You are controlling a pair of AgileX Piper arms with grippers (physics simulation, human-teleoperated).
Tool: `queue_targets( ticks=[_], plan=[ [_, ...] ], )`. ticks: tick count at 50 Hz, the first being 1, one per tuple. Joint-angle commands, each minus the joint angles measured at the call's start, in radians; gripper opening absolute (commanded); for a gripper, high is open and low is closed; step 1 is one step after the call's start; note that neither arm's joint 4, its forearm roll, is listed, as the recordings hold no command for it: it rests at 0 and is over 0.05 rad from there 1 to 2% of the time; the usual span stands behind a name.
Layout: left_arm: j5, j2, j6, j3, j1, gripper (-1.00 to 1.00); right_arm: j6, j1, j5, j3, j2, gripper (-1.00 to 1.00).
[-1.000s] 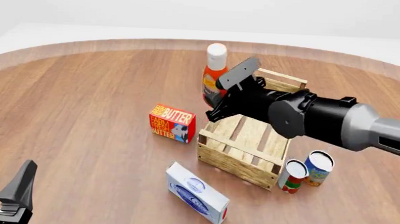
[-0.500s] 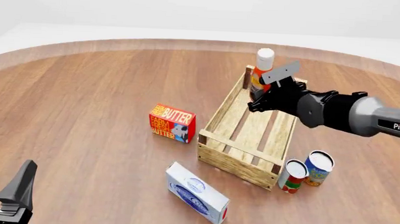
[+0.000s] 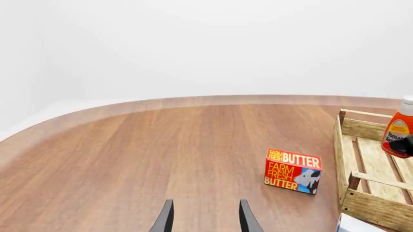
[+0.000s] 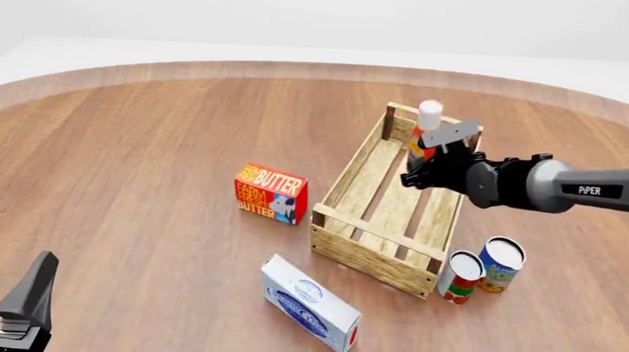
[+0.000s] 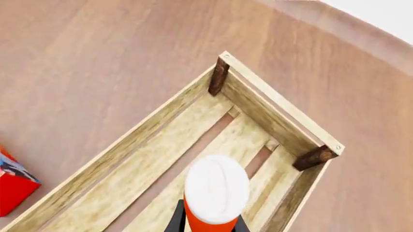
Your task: Pick up the ketchup, and put it in the wooden tray.
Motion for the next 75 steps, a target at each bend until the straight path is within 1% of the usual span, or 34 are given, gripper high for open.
queue_targets(
  ticks=[1, 26, 60, 61, 75],
  plan=[
    [0.000, 0.000, 0.000, 0.000, 0.000, 1.00, 0.044, 0.002, -0.012, -0.036, 0.065, -1.00],
    [0.000, 0.000, 0.000, 0.000, 0.000, 1.00, 0.061, 0.053, -0.031, -0.048, 0.135, -1.00],
    [0.000, 0.000, 0.000, 0.000, 0.000, 1.00, 0.054, 0.045, -0.062, -0.004, 0.146, -1.00],
    [0.000, 0.000, 0.000, 0.000, 0.000, 1.00, 0.055, 0.045, -0.061, -0.003, 0.144, 1.00],
    [0.000, 0.000, 0.000, 0.000, 0.000, 1.00, 0.057, 0.051, -0.057, 0.003, 0.115, 1.00]
  ],
)
